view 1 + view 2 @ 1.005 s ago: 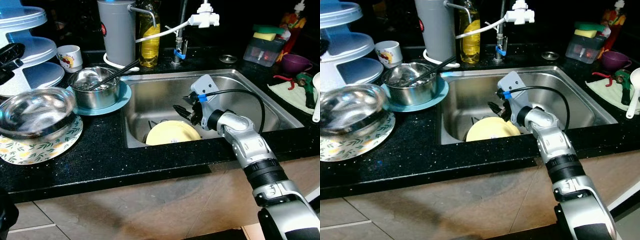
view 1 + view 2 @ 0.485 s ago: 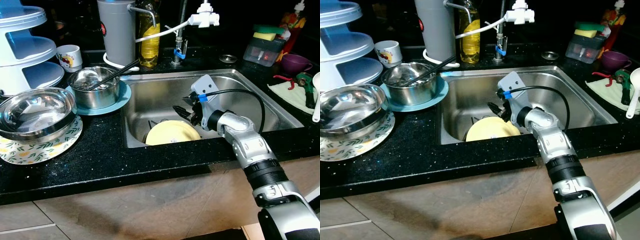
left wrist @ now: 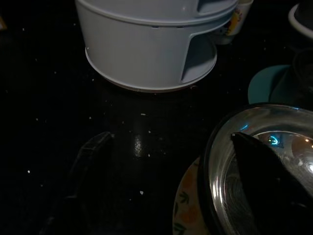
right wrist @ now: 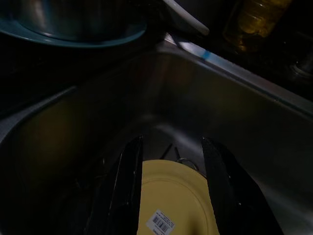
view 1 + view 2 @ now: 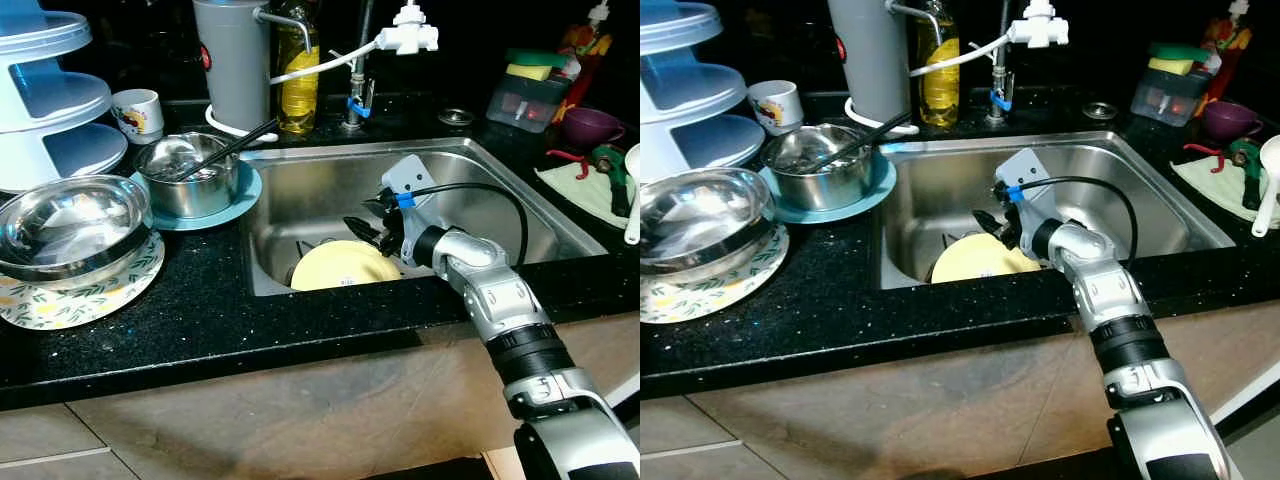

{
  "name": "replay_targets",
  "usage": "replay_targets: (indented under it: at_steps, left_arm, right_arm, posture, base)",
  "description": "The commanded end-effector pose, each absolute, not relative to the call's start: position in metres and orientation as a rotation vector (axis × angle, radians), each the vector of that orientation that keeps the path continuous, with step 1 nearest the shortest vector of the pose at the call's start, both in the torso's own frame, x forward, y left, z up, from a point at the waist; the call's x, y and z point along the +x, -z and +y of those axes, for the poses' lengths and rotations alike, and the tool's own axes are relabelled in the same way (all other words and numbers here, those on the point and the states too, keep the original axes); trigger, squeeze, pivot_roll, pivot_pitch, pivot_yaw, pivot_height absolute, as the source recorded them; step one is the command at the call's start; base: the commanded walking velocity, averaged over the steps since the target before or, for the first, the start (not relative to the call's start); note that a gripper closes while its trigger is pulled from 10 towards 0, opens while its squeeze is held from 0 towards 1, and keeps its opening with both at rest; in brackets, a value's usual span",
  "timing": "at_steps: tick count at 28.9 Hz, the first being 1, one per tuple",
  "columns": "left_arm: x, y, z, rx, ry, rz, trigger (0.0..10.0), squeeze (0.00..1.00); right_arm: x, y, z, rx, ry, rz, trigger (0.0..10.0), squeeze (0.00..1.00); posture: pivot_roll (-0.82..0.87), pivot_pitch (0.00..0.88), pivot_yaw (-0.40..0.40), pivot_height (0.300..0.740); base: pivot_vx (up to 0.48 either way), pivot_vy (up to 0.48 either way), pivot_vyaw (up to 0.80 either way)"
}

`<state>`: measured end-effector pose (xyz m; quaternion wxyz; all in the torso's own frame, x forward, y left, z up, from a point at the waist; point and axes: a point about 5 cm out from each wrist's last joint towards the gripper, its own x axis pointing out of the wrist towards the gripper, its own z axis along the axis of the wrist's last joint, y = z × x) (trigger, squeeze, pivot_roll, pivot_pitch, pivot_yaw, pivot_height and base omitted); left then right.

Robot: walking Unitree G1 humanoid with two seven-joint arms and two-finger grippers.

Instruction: Kitchen organization

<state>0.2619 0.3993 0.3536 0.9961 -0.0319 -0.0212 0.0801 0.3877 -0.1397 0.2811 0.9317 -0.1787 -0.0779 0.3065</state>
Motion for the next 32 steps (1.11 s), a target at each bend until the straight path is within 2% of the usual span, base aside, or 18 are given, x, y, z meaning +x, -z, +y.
replay_targets:
  at_steps: [1,4,11,17,18,20,21,28,32]
  left_arm:
    - [0.256,-0.357,0.404,-0.085,-0.154,-0.043,10.0,1.00]
    - [0.257,-0.352,0.403,-0.118,-0.100,-0.023,10.0,1.00]
    - [0.257,-0.360,0.396,-0.217,0.026,-0.106,10.0,1.00]
    - [0.258,-0.343,0.401,-0.127,-0.059,0.068,10.0,1.00]
    - [0.258,-0.340,0.402,-0.123,-0.072,0.097,10.0,0.21]
    - [0.258,-0.338,0.403,-0.123,-0.079,0.113,10.0,0.21]
    - [0.259,-0.331,0.404,-0.109,-0.086,0.160,10.0,0.00]
    - [0.263,-0.317,0.405,-0.143,-0.080,0.186,10.0,0.00]
    - [0.269,-0.314,0.398,-0.168,-0.021,0.149,10.0,0.00]
  right_arm:
    - [0.386,-0.282,-0.140,-0.353,-0.637,-0.165,10.0,0.00]
    - [0.385,-0.282,-0.140,-0.355,-0.639,-0.166,10.0,0.00]
    - [0.385,-0.284,-0.140,-0.355,-0.643,-0.170,10.0,0.00]
    - [0.384,-0.284,-0.140,-0.355,-0.648,-0.166,10.0,0.00]
    - [0.384,-0.283,-0.139,-0.355,-0.649,-0.166,10.0,0.00]
    - [0.384,-0.283,-0.139,-0.354,-0.650,-0.165,10.0,0.00]
    - [0.384,-0.283,-0.139,-0.354,-0.651,-0.164,10.0,0.00]
    - [0.385,-0.283,-0.138,-0.352,-0.651,-0.163,10.0,0.00]
    - [0.385,-0.284,-0.139,-0.353,-0.650,-0.164,10.0,0.00]
  posture:
    - [0.04,0.185,-0.022,0.740]
    - [0.04,0.187,-0.021,0.740]
    - [0.04,0.188,-0.021,0.740]
    - [0.04,0.188,-0.022,0.740]
    - [0.04,0.188,-0.022,0.740]
    - [0.04,0.188,-0.022,0.740]
    - [0.04,0.190,-0.022,0.740]
    - [0.04,0.196,-0.021,0.740]
    - [0.04,0.198,-0.022,0.740]
  base:
    - [0.000,0.000,0.00]
    - [0.000,0.000,0.00]
    - [0.000,0.000,0.00]
    - [0.000,0.000,0.00]
    - [0.000,0.000,0.00]
    - [0.000,0.000,0.00]
    - [0.000,0.000,0.00]
    - [0.000,0.000,0.00]
    - [0.000,0.000,0.00]
